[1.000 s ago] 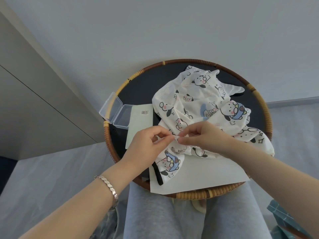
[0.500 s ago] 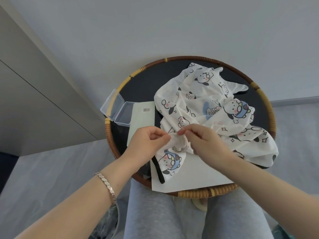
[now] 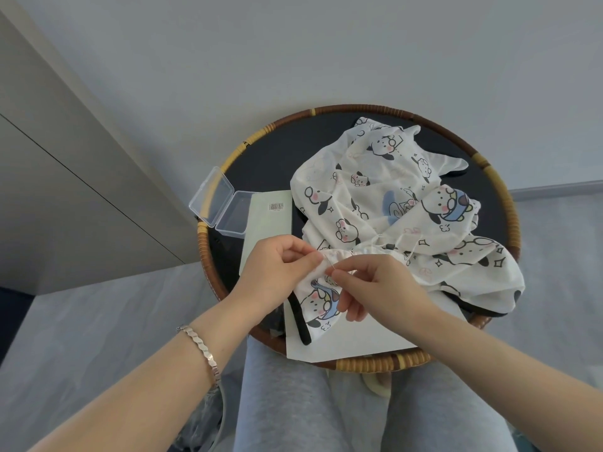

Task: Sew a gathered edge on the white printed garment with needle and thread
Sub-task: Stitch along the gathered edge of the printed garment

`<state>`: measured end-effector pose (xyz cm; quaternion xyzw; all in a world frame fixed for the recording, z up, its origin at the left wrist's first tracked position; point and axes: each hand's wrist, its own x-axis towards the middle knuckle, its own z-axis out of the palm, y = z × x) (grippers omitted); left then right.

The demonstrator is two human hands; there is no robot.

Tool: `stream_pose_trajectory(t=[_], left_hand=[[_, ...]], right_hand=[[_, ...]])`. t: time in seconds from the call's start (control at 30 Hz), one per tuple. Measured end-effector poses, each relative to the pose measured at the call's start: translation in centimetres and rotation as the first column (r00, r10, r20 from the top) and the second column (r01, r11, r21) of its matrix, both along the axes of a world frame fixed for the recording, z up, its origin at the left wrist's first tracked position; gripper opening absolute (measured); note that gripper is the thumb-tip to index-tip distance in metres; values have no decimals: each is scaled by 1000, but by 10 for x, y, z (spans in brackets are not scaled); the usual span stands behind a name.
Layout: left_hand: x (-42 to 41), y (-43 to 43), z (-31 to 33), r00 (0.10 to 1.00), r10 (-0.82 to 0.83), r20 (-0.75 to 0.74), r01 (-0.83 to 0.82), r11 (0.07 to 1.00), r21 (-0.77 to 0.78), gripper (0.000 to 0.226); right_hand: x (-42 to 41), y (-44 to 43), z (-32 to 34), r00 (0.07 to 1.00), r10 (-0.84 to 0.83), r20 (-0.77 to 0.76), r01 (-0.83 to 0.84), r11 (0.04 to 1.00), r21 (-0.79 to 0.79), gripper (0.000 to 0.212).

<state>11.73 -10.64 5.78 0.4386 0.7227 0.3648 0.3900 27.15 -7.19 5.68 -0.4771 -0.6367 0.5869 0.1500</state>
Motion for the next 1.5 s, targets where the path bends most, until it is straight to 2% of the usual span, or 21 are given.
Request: stream_pose_trajectory(t=[0.33, 0.53, 0.73, 0.93, 1.1, 1.17, 1.27, 1.4, 1.5], left_hand=[[2, -2, 1, 999, -36, -33, 37, 998, 46, 8], [9, -10, 1, 977, -75, -198, 100, 987, 123, 6], [9, -13, 4, 926, -164, -341, 235, 956, 177, 8], [14, -14, 4, 950, -80, -300, 145, 969, 198, 6], [15, -13, 3, 933, -61, -354, 167, 946, 277, 7], [16, -12, 3, 926, -92, -367, 208, 934, 291, 7], [15, -11, 0, 889, -174, -424, 312, 908, 281, 15], [7, -10, -3, 854, -271, -443, 421, 862, 283, 25], [8, -8, -4, 853, -279, -442, 431, 853, 295, 28]], right_hand=[[-2, 1, 3, 1000, -5, 11, 5, 999, -35, 14], [-5, 3, 4, 999, 2, 34, 0, 999, -36, 15], [-6, 4, 10, 996, -66, -54, 59, 992, -115, 14], [-3, 5, 12, 983, -119, -137, 75, 954, -291, 10], [2, 3, 15, 976, -159, -149, 111, 952, -286, 17], [1, 4, 16, 957, -220, -190, 161, 946, -281, 12], [1, 10, 17, 921, -302, -244, 219, 923, -317, 20], [4, 19, 21, 968, -138, -211, 55, 932, -359, 18], [6, 26, 20, 989, -54, -137, -2, 926, -378, 12]])
